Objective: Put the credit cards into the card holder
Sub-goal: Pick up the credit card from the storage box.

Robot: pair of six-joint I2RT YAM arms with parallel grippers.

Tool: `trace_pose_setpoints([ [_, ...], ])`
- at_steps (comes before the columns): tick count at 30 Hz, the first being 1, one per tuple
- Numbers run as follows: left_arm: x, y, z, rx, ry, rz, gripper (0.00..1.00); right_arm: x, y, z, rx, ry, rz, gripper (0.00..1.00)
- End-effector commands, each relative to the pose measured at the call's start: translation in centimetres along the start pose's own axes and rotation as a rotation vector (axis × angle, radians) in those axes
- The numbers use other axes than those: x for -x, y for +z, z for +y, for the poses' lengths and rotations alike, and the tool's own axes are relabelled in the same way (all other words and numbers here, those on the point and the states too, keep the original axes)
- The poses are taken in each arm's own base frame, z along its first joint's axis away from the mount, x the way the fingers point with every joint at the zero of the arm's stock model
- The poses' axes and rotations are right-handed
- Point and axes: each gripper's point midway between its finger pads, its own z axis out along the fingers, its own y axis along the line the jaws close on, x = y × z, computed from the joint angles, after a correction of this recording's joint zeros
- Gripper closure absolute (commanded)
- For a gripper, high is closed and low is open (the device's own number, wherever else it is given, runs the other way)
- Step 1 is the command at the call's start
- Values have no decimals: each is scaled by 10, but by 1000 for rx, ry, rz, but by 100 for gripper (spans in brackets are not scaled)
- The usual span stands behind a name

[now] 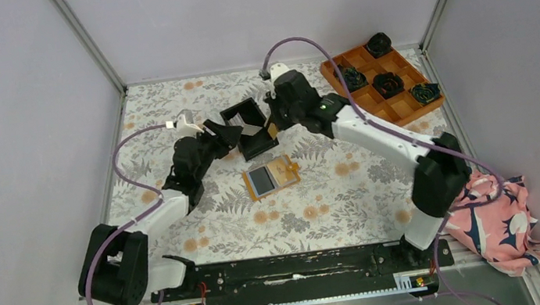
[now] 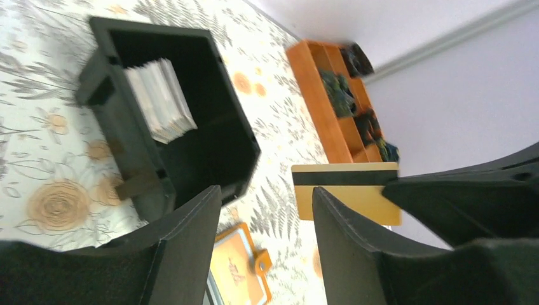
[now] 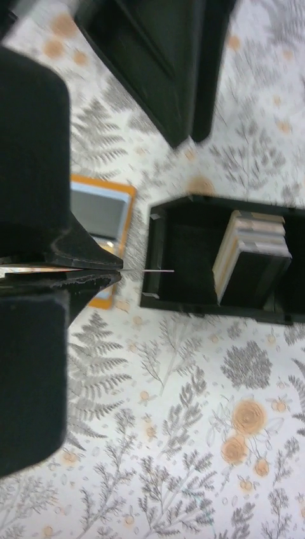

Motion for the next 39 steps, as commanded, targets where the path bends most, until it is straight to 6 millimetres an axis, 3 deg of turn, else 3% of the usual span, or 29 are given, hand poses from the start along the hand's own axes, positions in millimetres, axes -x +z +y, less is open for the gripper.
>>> trace_pose_setpoints([
  [1,-20,-22,-49,-289,91,89,38,-6,-58,29,128,33,-26,100],
  [5,-45,-41,-77,-448,155,185,38,-37,-97,47,230,56,-3,100],
  [9,-71,-57,-92,-544,211,274,38,-62,-133,56,329,88,15,100],
  [15,-104,-82,-106,-705,234,394,38,-94,-162,52,382,105,24,100],
  [19,-120,-101,-110,-808,231,458,39,-101,-180,54,422,132,6,100],
  [25,-137,-125,-114,-931,217,542,40,-113,-184,63,487,144,44,100],
  [39,-173,-146,-102,-992,217,700,42,-123,-163,83,575,174,119,100],
])
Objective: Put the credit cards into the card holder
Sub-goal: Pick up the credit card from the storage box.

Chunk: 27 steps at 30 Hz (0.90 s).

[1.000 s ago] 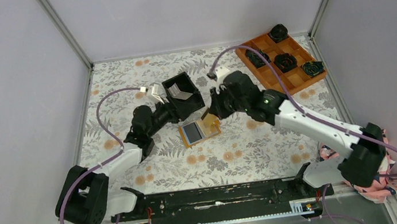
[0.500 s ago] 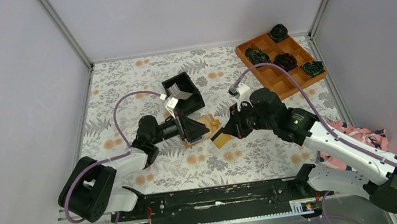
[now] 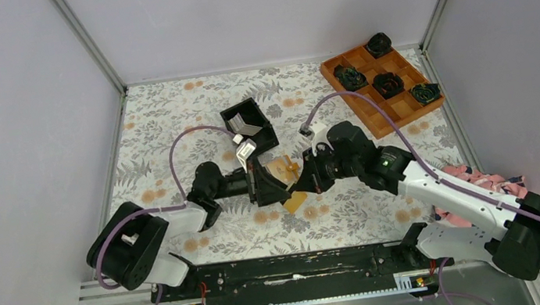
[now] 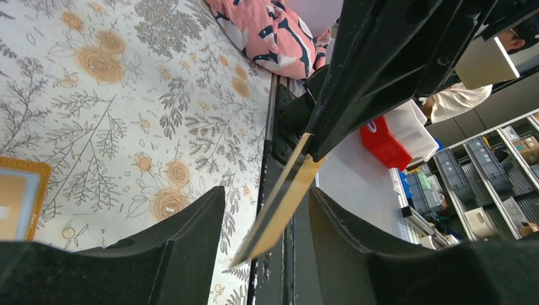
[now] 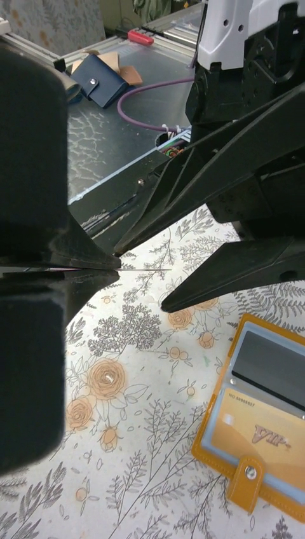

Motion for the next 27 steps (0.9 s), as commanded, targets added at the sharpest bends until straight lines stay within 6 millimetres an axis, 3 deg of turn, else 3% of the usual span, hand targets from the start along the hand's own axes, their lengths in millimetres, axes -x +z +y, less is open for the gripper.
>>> trace_pose_setpoints([
  [1,-11,0,-8,-73,26,37,43,10,6,17,88,-3,-15,100],
  [3,-15,-1,-9,-92,20,48,47,10,8,16,90,0,-10,100],
  [7,-22,-1,-12,-154,-14,67,70,12,10,8,102,16,2,100],
  [12,-25,-2,-10,-193,-60,71,89,14,8,-5,121,40,3,100],
  [14,-24,-2,-6,-181,-63,63,96,15,7,-10,109,39,-3,89],
  [16,-20,-3,-3,-162,-62,38,100,16,5,-14,87,25,-18,69],
  [19,-6,-5,3,-113,-49,-37,100,20,4,-24,30,19,-70,56],
  [27,36,-14,53,229,-108,-332,100,32,2,-58,-138,34,-222,52],
])
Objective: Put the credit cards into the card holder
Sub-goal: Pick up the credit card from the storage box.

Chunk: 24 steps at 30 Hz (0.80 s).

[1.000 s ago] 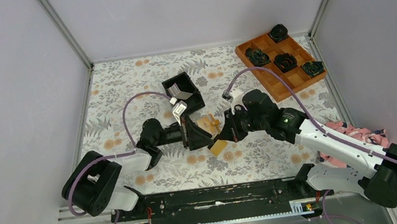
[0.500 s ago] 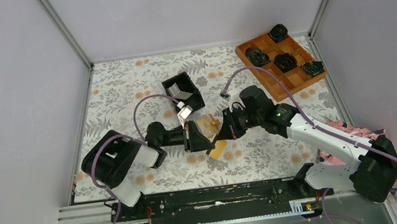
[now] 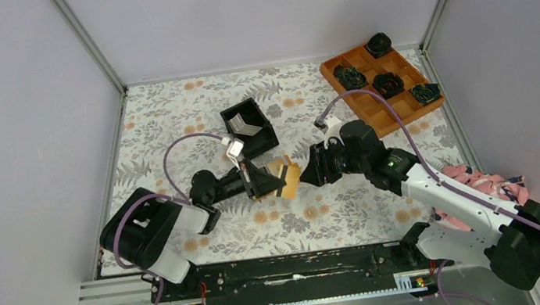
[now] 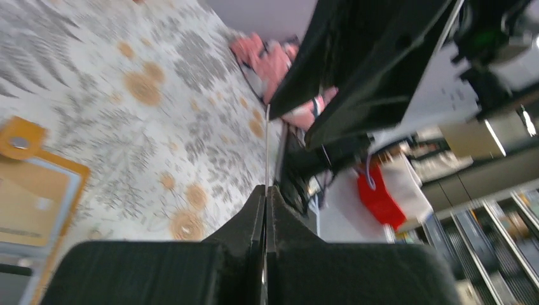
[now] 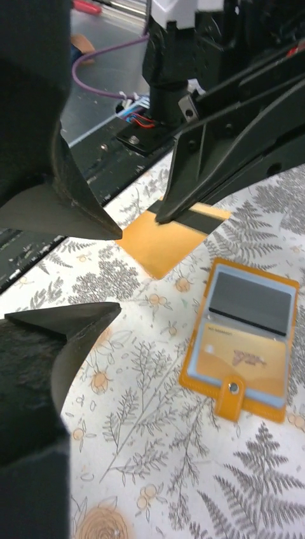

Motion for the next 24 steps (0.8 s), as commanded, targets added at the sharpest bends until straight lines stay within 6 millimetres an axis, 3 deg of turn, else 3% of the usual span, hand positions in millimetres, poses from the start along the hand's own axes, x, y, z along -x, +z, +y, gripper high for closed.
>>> trace_pose_setpoints([
  [1,38,-2,24,178,-1,-242,100,24,6,-15,-70,2,-141,52],
  [9,56,3,18,153,-115,-397,100,32,34,-6,47,72,-212,52],
  [24,63,13,5,92,-223,-423,100,43,47,10,254,210,-268,54],
])
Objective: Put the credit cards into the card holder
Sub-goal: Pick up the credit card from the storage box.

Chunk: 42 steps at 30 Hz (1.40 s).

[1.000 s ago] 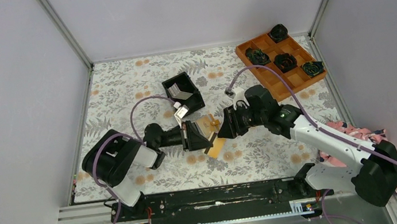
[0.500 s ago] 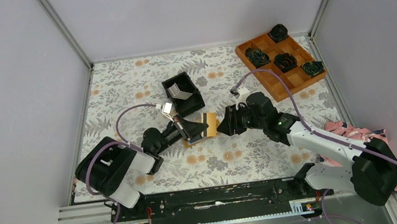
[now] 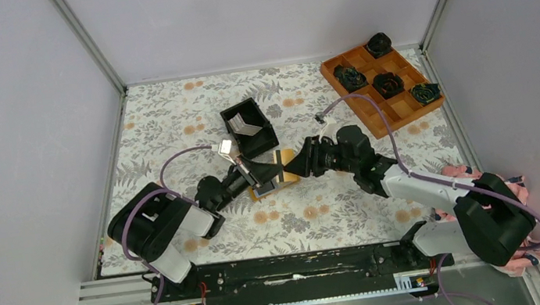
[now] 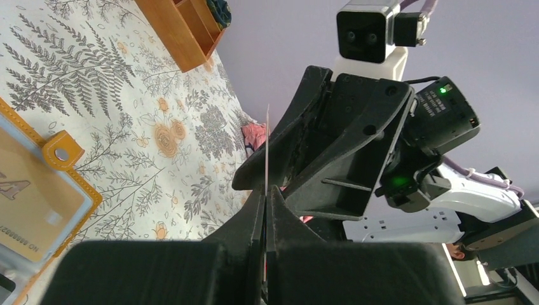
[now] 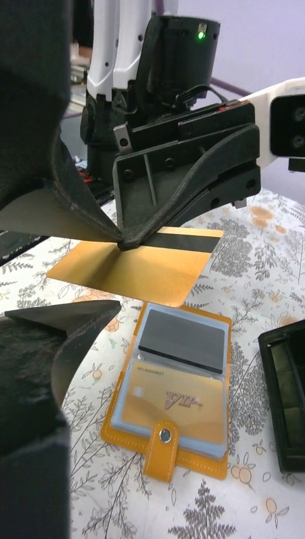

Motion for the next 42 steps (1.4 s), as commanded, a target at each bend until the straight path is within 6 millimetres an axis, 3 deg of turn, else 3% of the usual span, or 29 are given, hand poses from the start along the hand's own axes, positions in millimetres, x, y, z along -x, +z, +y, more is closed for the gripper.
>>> trace_pose_setpoints([
  [1,11,7,-27,-96,-11,-48,100,17,2,21,141,41,-62,55],
  [3,12,8,-28,-99,-26,-50,100,18,2,24,179,67,-68,61],
  [8,10,13,-25,-92,-71,-39,99,24,0,40,313,117,-81,100],
  [14,19,1,-1,-2,-108,-113,68,28,5,35,270,91,-68,100],
  [18,33,-12,22,87,-114,-180,58,37,11,22,150,30,-50,100],
  [29,44,-38,82,398,12,-242,54,22,21,-36,-187,-81,112,100],
  [34,44,-59,101,580,126,-244,57,5,37,-41,-301,-185,211,100],
  [42,35,-60,111,724,252,-158,67,-8,55,-53,-457,-280,305,100],
])
